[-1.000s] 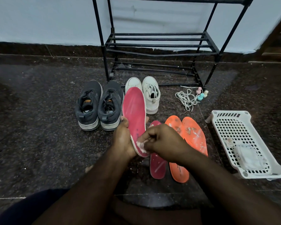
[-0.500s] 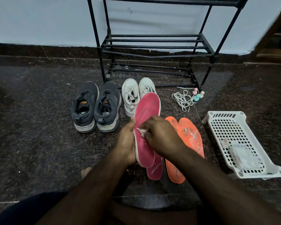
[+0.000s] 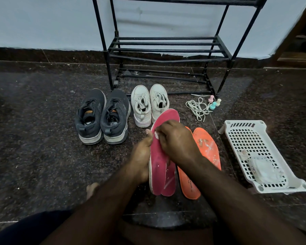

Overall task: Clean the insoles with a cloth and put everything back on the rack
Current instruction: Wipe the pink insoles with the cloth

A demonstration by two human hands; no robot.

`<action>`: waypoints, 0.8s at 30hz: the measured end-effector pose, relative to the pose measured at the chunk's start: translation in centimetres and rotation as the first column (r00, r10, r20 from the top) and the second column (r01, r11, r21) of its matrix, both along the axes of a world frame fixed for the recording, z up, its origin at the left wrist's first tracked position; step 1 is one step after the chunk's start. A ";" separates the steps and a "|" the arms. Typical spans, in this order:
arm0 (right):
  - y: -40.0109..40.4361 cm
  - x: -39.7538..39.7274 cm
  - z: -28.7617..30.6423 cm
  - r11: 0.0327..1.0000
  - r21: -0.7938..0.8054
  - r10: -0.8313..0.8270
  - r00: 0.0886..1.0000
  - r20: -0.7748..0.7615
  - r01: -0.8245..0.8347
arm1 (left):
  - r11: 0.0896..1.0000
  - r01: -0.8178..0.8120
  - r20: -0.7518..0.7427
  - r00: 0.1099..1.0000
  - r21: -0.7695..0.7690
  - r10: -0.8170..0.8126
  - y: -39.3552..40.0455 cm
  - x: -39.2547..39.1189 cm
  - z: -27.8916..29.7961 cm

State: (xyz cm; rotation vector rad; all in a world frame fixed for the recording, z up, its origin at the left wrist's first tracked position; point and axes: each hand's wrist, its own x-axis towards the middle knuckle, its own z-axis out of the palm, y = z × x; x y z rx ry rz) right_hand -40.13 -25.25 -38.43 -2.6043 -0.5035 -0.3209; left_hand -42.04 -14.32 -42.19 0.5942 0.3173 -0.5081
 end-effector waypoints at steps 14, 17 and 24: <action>-1.7 1.2 0.4 0.982 0.158 -0.098 0.995 -0.036 0.102 | 0.976 0.096 0.021 0.995 0.198 -0.102 -0.3 -0.6 0.4; -0.6 0.0 0.3 0.986 0.167 0.001 0.995 -0.102 0.016 | 0.980 0.050 0.007 0.999 0.192 -0.053 -0.4 -0.5 0.3; -2.4 1.4 0.6 0.956 0.242 -0.131 0.980 -0.149 0.165 | 0.964 0.110 0.046 0.991 0.243 -0.125 0.1 -0.7 0.8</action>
